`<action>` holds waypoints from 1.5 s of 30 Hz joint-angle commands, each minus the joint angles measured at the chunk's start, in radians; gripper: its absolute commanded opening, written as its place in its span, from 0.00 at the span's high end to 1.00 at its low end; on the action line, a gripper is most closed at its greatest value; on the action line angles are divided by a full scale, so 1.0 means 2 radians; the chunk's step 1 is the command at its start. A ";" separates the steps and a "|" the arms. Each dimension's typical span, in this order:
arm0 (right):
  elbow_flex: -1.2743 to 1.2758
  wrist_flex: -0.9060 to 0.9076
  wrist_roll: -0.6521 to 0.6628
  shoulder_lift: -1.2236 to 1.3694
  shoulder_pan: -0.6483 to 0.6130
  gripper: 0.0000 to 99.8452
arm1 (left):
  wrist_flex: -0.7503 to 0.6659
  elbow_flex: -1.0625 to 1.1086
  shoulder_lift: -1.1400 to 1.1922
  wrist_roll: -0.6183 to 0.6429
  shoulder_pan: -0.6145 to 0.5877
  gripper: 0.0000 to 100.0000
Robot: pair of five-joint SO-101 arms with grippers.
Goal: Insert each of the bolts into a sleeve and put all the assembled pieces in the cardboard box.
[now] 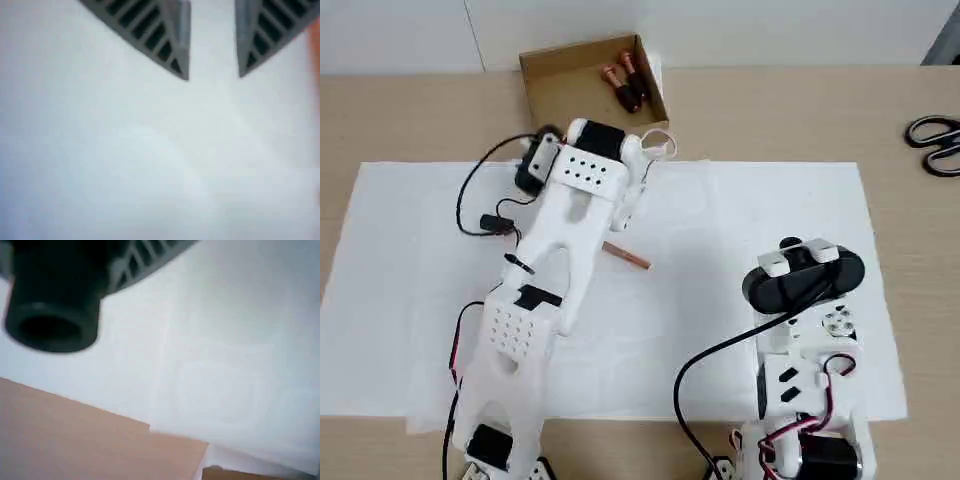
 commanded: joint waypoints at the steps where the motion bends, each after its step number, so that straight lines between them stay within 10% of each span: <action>1: -0.005 0.000 0.004 -0.006 0.003 1.00 | 0.011 -0.055 -0.006 -0.026 -0.005 0.94; 28: -0.003 0.000 0.004 -0.006 0.002 1.00 | 0.010 0.178 -0.183 0.002 -0.003 0.71; 45: -0.003 0.000 0.004 -0.006 0.002 1.00 | 0.007 0.208 -0.068 -0.001 -0.024 0.71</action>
